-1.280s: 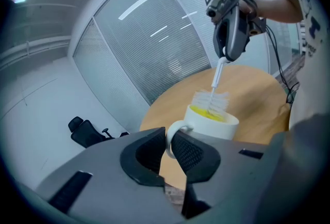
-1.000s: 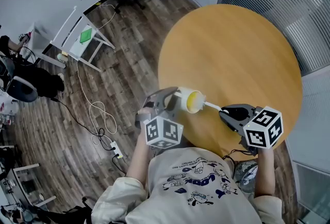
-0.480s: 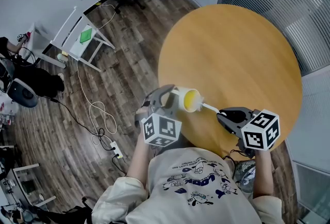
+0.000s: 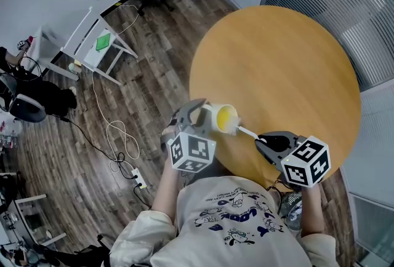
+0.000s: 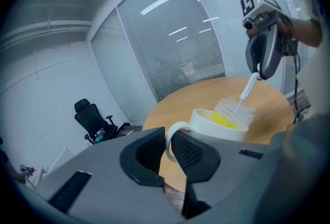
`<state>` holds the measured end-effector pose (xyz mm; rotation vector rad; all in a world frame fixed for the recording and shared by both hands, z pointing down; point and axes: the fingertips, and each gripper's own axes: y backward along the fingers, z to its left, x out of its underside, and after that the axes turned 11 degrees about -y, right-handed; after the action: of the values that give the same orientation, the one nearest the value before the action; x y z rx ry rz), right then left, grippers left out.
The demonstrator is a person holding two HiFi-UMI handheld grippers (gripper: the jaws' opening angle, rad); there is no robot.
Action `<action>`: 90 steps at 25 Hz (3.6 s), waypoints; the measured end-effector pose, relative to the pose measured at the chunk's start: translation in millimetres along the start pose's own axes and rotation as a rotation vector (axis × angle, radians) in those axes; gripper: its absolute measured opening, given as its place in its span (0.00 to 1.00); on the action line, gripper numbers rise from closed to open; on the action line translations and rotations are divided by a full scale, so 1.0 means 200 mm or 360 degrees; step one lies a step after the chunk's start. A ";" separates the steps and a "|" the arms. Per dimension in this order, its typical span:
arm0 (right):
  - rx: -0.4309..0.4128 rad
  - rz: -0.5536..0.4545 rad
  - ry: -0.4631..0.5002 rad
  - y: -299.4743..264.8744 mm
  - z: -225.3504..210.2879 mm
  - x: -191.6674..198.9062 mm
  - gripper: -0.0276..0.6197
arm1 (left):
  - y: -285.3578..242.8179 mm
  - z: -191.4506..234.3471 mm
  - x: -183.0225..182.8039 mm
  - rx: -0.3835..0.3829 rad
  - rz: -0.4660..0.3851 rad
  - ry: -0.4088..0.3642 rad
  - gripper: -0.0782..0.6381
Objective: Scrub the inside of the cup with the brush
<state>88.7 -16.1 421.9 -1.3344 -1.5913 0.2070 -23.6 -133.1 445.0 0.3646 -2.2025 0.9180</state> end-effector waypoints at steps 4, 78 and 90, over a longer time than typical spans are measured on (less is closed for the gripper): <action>0.0032 0.0019 0.0077 0.00 0.04 0.00 0.12 | 0.00 0.01 0.02 -0.0012 0.0029 0.0024 0.16; -0.0092 -0.0002 -0.0105 0.06 0.00 -0.06 0.12 | 0.08 -0.05 -0.05 0.0104 -0.0097 -0.0103 0.16; -0.0072 -0.0008 -0.0099 0.03 0.01 -0.01 0.12 | 0.05 -0.03 -0.01 0.0046 -0.0040 0.0021 0.16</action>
<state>90.8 -14.1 416.5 -1.3701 -1.6600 0.2120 -23.5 -121.6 441.4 0.3984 -2.1698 0.9370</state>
